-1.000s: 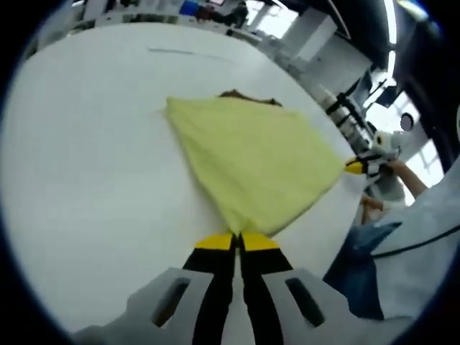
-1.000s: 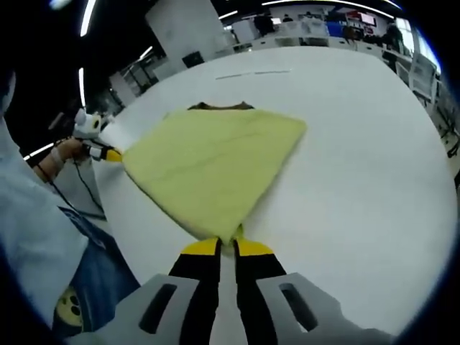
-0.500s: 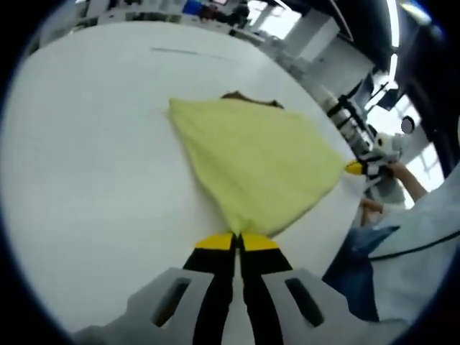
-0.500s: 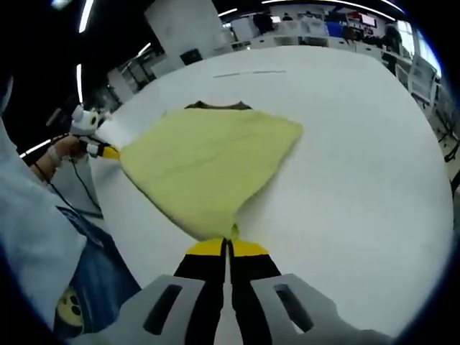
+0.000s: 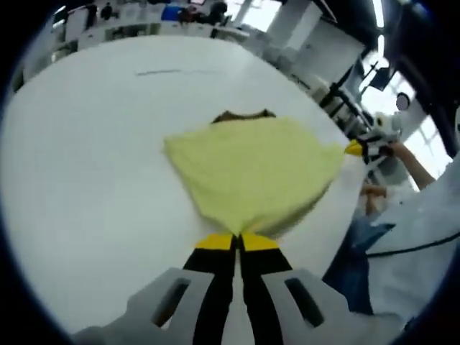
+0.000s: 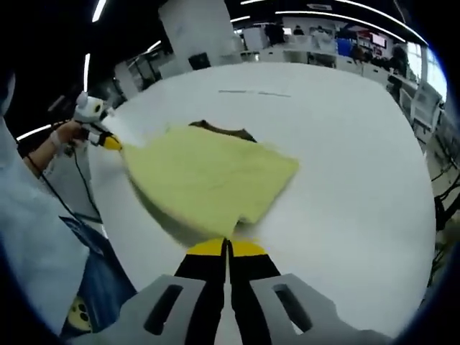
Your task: Fold the garment on the visible template until the final outline fits inside the template.
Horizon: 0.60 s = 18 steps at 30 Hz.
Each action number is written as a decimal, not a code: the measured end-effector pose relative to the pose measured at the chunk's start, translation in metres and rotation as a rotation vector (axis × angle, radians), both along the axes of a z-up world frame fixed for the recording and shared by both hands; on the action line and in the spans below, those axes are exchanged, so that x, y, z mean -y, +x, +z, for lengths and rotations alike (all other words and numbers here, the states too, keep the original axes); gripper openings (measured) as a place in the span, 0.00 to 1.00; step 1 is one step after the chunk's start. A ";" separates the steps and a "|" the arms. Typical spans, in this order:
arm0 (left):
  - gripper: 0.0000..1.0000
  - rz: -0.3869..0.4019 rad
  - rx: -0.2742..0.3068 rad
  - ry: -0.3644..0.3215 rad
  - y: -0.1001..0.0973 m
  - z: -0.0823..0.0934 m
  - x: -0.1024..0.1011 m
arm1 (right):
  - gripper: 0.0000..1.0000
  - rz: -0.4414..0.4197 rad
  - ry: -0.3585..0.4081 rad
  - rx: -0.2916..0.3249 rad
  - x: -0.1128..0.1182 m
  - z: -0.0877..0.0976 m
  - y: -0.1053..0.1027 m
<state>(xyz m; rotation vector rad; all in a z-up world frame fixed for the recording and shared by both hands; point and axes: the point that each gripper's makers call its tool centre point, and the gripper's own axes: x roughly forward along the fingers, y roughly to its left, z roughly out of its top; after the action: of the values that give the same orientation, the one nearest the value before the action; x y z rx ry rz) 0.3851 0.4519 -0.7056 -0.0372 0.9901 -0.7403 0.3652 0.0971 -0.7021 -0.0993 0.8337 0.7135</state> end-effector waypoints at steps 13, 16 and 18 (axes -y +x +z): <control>0.00 -0.176 -0.057 0.109 -0.039 -0.009 0.001 | 0.01 0.022 -0.038 -0.031 0.008 -0.007 -0.025; 0.00 -0.180 -0.072 0.141 -0.046 -0.021 -0.004 | 0.01 0.012 -0.042 -0.059 0.014 -0.015 -0.035; 0.00 -0.187 -0.074 0.143 -0.049 -0.025 -0.003 | 0.01 -0.007 -0.027 -0.081 0.013 -0.021 -0.040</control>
<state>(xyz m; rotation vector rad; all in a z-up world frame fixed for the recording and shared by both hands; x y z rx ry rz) 0.3362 0.4553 -0.7306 0.1554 1.1250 -0.8419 0.3255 0.0837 -0.7233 -0.0920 0.9211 0.7030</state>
